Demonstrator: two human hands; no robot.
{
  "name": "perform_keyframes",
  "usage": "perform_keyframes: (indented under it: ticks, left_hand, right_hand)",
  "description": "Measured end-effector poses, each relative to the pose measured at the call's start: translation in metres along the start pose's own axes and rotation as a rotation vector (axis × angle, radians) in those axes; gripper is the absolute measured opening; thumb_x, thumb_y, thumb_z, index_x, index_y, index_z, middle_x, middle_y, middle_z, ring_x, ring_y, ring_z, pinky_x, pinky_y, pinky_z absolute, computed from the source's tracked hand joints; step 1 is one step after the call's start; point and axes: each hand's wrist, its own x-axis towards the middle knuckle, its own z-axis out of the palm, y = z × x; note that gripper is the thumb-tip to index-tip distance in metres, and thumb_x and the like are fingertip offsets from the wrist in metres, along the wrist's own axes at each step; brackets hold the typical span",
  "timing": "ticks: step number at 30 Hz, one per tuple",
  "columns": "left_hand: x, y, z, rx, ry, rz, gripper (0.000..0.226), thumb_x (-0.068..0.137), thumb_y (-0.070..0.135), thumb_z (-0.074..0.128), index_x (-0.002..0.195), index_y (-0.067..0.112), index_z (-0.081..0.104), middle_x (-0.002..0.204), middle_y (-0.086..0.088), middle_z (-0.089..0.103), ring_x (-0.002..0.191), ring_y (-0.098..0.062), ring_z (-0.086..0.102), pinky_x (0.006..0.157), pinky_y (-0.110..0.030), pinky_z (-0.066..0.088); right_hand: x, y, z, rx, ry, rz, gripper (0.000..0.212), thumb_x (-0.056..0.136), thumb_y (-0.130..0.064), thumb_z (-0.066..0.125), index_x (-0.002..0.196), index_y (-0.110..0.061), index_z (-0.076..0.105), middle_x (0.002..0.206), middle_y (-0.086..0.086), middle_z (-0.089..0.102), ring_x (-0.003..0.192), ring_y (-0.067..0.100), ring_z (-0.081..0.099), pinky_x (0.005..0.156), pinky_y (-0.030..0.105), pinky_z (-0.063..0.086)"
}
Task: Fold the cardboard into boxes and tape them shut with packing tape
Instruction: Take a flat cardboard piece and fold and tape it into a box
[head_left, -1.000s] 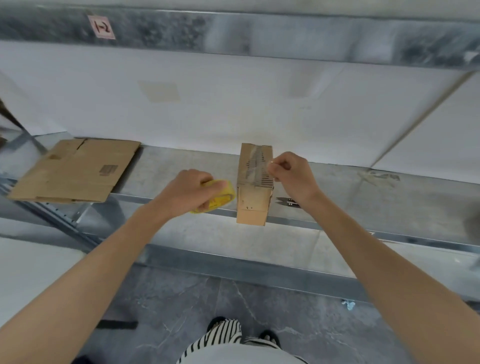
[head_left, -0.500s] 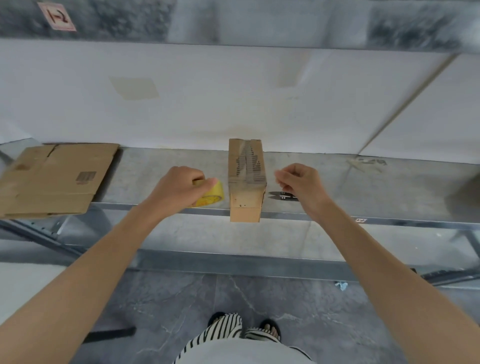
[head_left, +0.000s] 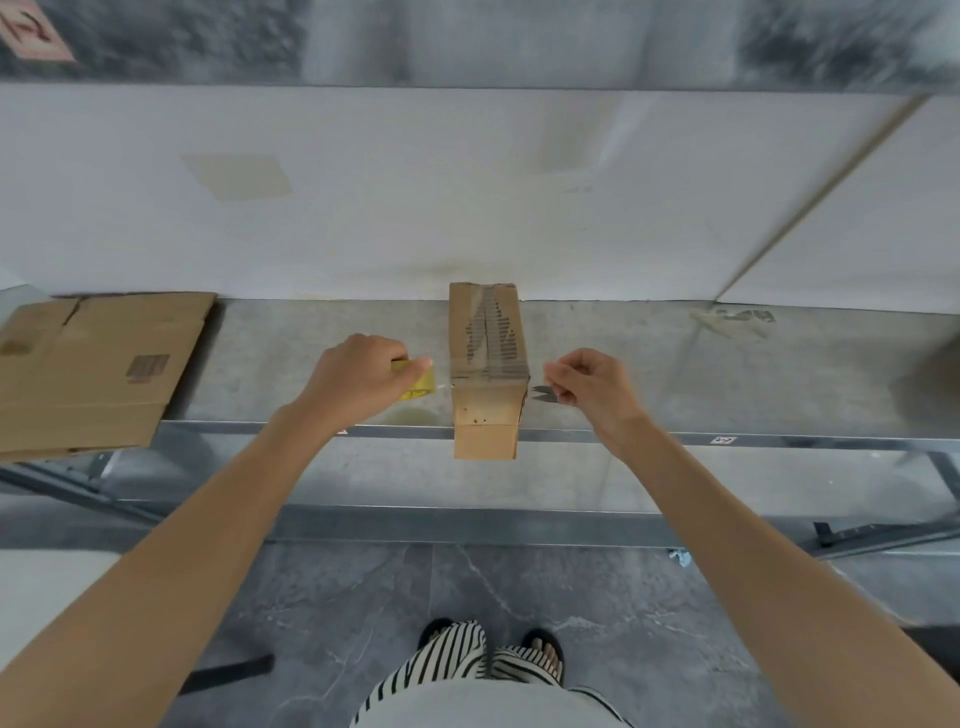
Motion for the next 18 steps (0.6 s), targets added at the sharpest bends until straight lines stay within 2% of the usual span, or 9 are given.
perform_keyframes:
  ticks: [5, 8, 10, 12, 14, 17, 18]
  left_hand:
    - [0.004, 0.003, 0.020, 0.009, 0.005, -0.027, 0.047, 0.093, 0.045, 0.049, 0.061, 0.010, 0.051, 0.056, -0.004, 0.052, 0.053, -0.018, 0.046, 0.053, -0.025, 0.032]
    - [0.006, 0.007, 0.033, 0.026, 0.017, -0.001, 0.043, 0.094, 0.043, 0.049, 0.064, 0.012, 0.053, 0.055, -0.001, 0.053, 0.051, -0.016, 0.046, 0.053, -0.027, 0.033]
    - [0.006, 0.008, 0.036, 0.037, 0.030, 0.007, 0.039, 0.095, 0.039, 0.049, 0.065, 0.014, 0.054, 0.053, 0.003, 0.050, 0.048, -0.014, 0.044, 0.053, -0.026, 0.034]
    - [0.005, 0.008, 0.038, 0.031, 0.047, -0.002, 0.039, 0.095, 0.038, 0.049, 0.066, 0.013, 0.056, 0.054, 0.003, 0.052, 0.047, -0.013, 0.044, 0.051, -0.024, 0.033]
    - [0.003, 0.009, 0.037, 0.028, 0.062, -0.005, 0.041, 0.095, 0.039, 0.049, 0.066, 0.011, 0.056, 0.057, 0.001, 0.056, 0.048, -0.013, 0.045, 0.051, -0.024, 0.033]
    - [0.001, 0.014, 0.035, 0.008, 0.049, -0.028, 0.042, 0.095, 0.040, 0.048, 0.063, 0.014, 0.052, 0.054, 0.004, 0.050, 0.049, -0.011, 0.043, 0.052, -0.025, 0.029]
    - [0.001, 0.015, 0.034, -0.001, 0.041, -0.035, 0.042, 0.095, 0.042, 0.048, 0.063, 0.015, 0.051, 0.054, 0.005, 0.049, 0.050, -0.010, 0.043, 0.052, -0.025, 0.029]
  right_hand:
    - [0.008, 0.013, 0.011, -0.017, 0.049, 0.009, 0.016, 0.090, -0.013, 0.062, 0.075, -0.009, 0.057, 0.066, 0.001, 0.059, 0.061, 0.009, 0.053, 0.062, 0.020, 0.048]
    - [0.009, 0.021, 0.027, -0.100, 0.080, -0.011, 0.020, 0.093, -0.020, 0.056, 0.075, -0.013, 0.053, 0.068, 0.000, 0.059, 0.062, 0.011, 0.050, 0.060, 0.021, 0.044]
    - [0.010, 0.024, 0.035, -0.129, 0.119, -0.008, 0.022, 0.095, -0.024, 0.054, 0.074, -0.015, 0.051, 0.071, 0.002, 0.058, 0.064, 0.014, 0.049, 0.061, 0.029, 0.044]
    - [0.012, 0.023, 0.039, -0.193, 0.140, -0.006, 0.020, 0.095, -0.026, 0.054, 0.078, -0.015, 0.051, 0.076, 0.005, 0.060, 0.068, 0.016, 0.051, 0.063, 0.036, 0.048]
    - [0.009, 0.023, 0.037, -0.345, 0.143, -0.009, 0.014, 0.095, -0.025, 0.054, 0.089, -0.013, 0.049, 0.078, 0.003, 0.058, 0.068, 0.016, 0.051, 0.065, 0.037, 0.049]
    - [-0.002, 0.020, 0.035, -0.428, 0.236, -0.154, 0.002, 0.096, -0.013, 0.048, 0.096, -0.011, 0.049, 0.082, 0.003, 0.058, 0.072, 0.018, 0.054, 0.063, 0.033, 0.047]
    - [-0.006, 0.015, 0.036, -0.403, 0.280, -0.220, 0.007, 0.096, -0.012, 0.045, 0.099, -0.011, 0.051, 0.086, 0.003, 0.059, 0.076, 0.018, 0.055, 0.065, 0.032, 0.048]
